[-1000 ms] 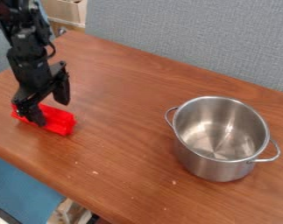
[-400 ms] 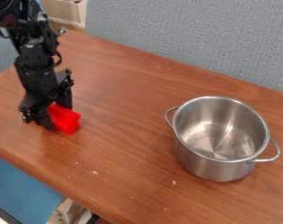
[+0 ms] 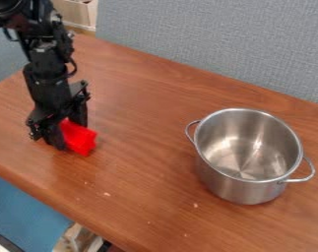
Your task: Put the red object in the metal pot
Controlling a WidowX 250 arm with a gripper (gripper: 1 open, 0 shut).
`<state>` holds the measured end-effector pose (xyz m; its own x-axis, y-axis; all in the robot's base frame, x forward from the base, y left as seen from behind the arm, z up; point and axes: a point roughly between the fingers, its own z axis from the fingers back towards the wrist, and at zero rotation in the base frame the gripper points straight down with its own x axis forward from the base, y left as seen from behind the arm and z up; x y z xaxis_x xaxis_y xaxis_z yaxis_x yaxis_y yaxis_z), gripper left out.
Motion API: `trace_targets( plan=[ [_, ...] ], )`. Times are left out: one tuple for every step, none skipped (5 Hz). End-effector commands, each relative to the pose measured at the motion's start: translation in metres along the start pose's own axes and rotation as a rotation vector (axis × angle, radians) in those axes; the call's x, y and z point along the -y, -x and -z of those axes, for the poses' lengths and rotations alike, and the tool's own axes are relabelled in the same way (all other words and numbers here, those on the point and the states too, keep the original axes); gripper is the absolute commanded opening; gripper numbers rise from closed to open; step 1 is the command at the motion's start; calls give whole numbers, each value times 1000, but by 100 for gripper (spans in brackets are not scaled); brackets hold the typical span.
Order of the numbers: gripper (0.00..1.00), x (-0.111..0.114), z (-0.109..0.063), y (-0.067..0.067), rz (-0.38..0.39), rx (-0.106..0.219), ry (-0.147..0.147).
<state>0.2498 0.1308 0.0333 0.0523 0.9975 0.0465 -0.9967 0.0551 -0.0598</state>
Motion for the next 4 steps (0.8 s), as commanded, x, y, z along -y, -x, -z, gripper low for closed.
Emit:
trace_targets(
  plan=[
    [0,14,-30,-1,19,31,73],
    [0,16,-39,5,37,22,79],
    [0,19,-50,12,62,10,87],
    [0,22,-57,21,88,-1,93]
  ],
)
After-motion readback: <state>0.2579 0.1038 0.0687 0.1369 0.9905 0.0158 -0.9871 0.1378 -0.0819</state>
